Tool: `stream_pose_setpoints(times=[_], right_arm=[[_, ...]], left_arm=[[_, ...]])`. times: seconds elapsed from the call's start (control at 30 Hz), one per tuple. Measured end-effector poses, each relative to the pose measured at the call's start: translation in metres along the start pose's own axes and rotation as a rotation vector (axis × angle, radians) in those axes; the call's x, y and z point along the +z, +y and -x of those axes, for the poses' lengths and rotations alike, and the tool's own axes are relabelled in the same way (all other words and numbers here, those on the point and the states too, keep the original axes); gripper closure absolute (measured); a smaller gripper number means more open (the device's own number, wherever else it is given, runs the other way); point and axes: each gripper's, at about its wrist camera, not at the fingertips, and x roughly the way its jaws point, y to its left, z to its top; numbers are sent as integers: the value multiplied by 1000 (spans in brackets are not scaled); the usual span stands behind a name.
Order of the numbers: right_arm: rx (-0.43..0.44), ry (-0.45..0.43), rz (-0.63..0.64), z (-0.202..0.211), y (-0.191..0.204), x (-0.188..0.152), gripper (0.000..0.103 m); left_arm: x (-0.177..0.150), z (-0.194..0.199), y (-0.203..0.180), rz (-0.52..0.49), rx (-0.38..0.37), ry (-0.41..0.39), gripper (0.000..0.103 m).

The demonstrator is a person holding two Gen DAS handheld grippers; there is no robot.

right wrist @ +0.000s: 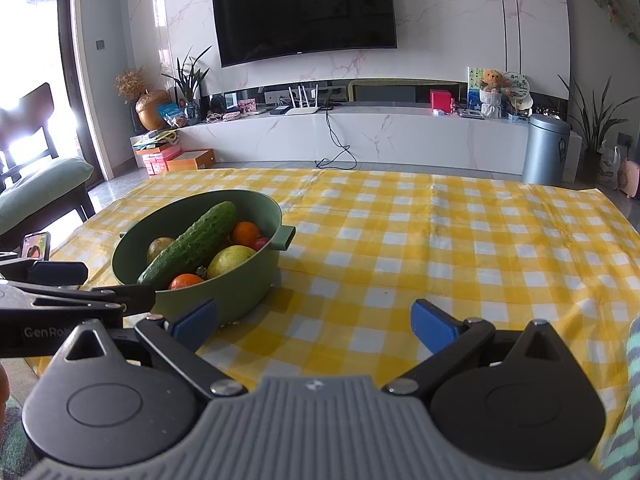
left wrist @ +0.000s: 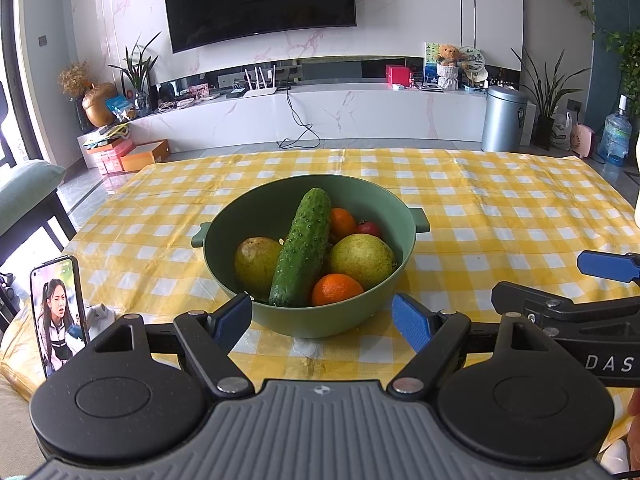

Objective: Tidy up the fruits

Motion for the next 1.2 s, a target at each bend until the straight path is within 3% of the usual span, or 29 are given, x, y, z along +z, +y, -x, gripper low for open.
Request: stream_pose_setpoints(times=[1.2], right_arm=[[-1,15,-6,-1,-2,-5,4]], left_arm=[[1,1,5,13,-8,1,10]])
